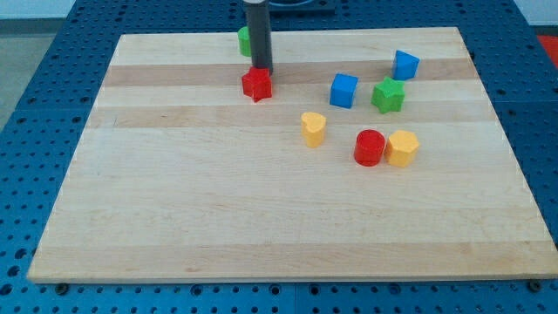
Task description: Move the red star to the left of the green circle
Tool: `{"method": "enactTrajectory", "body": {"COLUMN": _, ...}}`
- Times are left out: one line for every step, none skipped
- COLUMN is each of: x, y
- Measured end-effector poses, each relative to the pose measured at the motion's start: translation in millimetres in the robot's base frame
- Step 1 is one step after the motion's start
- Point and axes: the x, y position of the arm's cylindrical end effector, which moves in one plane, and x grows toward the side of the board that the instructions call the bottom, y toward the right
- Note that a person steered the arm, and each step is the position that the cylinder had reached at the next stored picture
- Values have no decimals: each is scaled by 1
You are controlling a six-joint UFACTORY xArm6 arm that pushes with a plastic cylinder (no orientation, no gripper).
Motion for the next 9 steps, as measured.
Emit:
{"method": "enactTrajectory", "body": {"x": 2, "y": 49}}
{"method": "enactTrajectory", "body": {"x": 26, "y": 56}}
{"method": "enactTrajectory", "body": {"x": 46, "y": 26}}
{"method": "enactTrajectory", "body": {"x": 33, "y": -40}}
{"method": "enactTrajectory", "body": {"x": -2, "y": -111}}
{"method": "enactTrajectory", "body": {"x": -8, "y": -154}}
{"method": "enactTrajectory", "body": {"x": 13, "y": -148}}
{"method": "enactTrajectory", "body": {"x": 45, "y": -158}}
{"method": "enactTrajectory", "body": {"x": 32, "y": -191}}
